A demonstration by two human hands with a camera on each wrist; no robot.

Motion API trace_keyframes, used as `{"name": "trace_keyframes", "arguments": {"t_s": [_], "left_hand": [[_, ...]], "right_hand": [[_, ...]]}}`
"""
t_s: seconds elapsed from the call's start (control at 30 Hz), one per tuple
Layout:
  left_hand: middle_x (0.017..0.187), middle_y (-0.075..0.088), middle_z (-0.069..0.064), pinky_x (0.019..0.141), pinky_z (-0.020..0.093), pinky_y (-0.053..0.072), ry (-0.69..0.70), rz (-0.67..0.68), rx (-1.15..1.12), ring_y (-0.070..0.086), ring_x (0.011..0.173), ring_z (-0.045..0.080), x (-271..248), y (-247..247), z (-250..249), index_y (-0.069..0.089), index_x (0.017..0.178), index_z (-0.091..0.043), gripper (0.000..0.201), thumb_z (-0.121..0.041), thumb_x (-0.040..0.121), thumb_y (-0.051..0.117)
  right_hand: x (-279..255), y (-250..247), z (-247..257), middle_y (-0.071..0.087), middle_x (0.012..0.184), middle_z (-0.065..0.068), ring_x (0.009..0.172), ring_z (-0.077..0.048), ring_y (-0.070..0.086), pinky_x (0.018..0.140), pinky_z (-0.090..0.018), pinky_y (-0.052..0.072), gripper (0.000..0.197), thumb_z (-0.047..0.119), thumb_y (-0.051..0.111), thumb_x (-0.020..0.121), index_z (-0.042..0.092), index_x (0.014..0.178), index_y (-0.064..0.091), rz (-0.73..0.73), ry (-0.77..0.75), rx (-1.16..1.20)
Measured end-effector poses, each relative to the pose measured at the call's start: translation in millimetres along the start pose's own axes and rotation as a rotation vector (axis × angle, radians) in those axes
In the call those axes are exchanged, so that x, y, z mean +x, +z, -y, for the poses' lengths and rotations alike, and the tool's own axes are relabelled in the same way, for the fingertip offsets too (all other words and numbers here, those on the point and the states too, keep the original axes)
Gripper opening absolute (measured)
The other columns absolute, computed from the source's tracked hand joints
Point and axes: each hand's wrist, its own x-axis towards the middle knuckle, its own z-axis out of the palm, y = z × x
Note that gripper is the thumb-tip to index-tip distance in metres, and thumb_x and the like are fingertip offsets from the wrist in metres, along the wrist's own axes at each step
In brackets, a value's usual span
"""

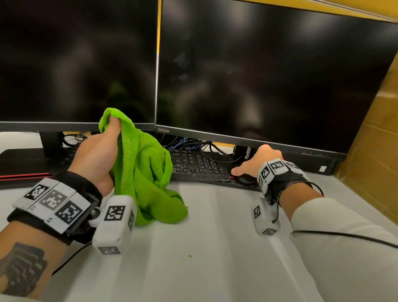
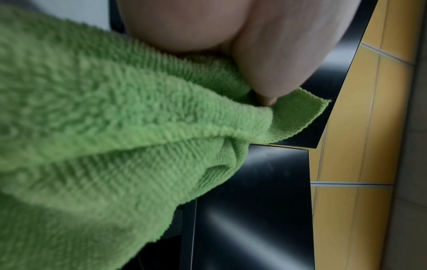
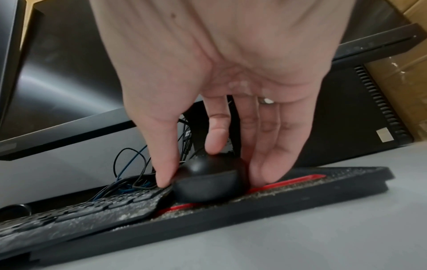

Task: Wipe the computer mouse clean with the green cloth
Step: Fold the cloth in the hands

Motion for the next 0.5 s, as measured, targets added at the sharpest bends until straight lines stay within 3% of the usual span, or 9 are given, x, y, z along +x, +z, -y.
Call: {"name": "trace_keyframes", "arguments": {"t_s": [0.13,0.27,0.33,0.4,0.47,0.5], "left_hand": [[0.087,0.073,0.003,0.062,0.035,0.052,-0.008,0.033,0.010,0.070,0.080,0.021,-2,3,0,0.064,0.088,-0.020,0.043,-0.058,0.102,0.050],[0.093,0.074,0.006,0.070,0.039,0.056,-0.002,0.045,0.059,0.071,0.087,0.024,-1,1,-1,0.065,0.092,-0.019,0.047,-0.063,0.100,0.050],[0.098,0.077,0.009,0.085,0.048,0.060,-0.008,0.059,0.069,0.073,0.095,0.029,-1,-1,-1,0.069,0.097,-0.018,0.052,-0.068,0.095,0.053],[0.101,0.080,0.010,0.094,0.053,0.058,-0.015,0.100,0.051,0.075,0.100,0.032,-2,-1,-1,0.071,0.101,-0.017,0.050,-0.064,0.096,0.056],[0.096,0.080,0.009,0.085,0.045,0.061,-0.016,0.160,0.057,0.077,0.093,0.028,-7,3,-3,0.071,0.099,-0.015,0.042,-0.054,0.102,0.054],[0.094,0.080,0.008,0.078,0.040,0.061,-0.004,0.184,0.071,0.077,0.088,0.025,-10,5,-3,0.071,0.098,-0.015,0.041,-0.051,0.104,0.052]], "right_hand": [[2,2,0,0.063,0.114,-0.013,0.109,-0.033,0.065,0.088,-0.041,0.055,0.087,0.050,0.090,0.072,0.005,0.136,0.053,0.004,-0.011,-0.020],[2,-3,2,0.061,0.104,-0.011,0.092,-0.027,0.061,0.081,-0.038,0.056,0.079,0.054,0.089,0.071,0.006,0.125,0.056,-0.003,-0.002,-0.026],[-1,-11,4,0.061,0.092,-0.008,0.079,-0.024,0.063,0.068,-0.035,0.055,0.067,0.054,0.087,0.073,0.009,0.112,0.056,-0.052,-0.011,-0.020],[-9,-18,11,0.052,0.081,-0.005,0.066,-0.020,0.054,0.056,-0.031,0.045,0.054,0.050,0.085,0.079,0.010,0.100,0.054,-0.148,-0.029,0.003],[-25,-25,20,0.057,0.078,-0.005,0.065,-0.020,0.057,0.053,-0.030,0.045,0.044,0.048,0.081,0.083,0.009,0.093,0.062,-0.199,-0.138,0.018],[-32,-25,25,0.064,0.079,-0.006,0.069,-0.021,0.063,0.056,-0.032,0.050,0.041,0.047,0.079,0.084,0.009,0.091,0.068,-0.147,-0.237,0.048]]}}
